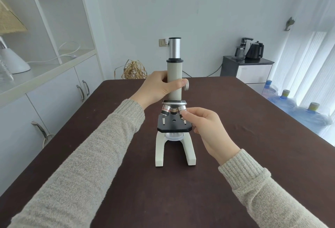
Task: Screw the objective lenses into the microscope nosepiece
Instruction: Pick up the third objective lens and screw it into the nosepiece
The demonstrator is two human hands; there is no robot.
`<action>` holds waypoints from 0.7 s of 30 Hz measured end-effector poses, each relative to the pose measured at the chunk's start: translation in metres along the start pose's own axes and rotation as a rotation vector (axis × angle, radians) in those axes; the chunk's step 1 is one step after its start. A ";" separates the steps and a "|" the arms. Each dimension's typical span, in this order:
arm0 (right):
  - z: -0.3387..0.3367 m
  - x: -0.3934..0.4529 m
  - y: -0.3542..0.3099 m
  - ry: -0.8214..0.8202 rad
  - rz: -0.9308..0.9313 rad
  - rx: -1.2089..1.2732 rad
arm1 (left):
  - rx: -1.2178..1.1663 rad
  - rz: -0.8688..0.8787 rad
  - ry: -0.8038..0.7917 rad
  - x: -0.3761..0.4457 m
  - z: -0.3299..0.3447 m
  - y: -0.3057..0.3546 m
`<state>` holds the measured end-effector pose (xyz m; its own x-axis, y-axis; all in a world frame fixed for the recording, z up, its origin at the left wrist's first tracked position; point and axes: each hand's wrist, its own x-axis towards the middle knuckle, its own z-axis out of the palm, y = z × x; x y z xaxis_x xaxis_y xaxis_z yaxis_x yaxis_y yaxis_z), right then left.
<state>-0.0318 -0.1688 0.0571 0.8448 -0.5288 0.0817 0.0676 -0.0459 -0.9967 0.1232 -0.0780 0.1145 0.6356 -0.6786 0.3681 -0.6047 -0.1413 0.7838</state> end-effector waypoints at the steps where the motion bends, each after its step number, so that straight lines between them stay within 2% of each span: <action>1: 0.000 0.000 0.001 0.005 -0.005 0.004 | -0.001 0.004 -0.005 0.000 0.000 0.001; 21: 0.009 -0.001 -0.002 0.026 -0.001 0.093 | 0.012 -0.005 0.019 0.000 0.000 0.000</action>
<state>-0.0279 -0.1613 0.0589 0.8307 -0.5506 0.0820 0.1188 0.0314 -0.9924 0.1231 -0.0785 0.1148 0.6478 -0.6639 0.3736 -0.6072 -0.1537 0.7796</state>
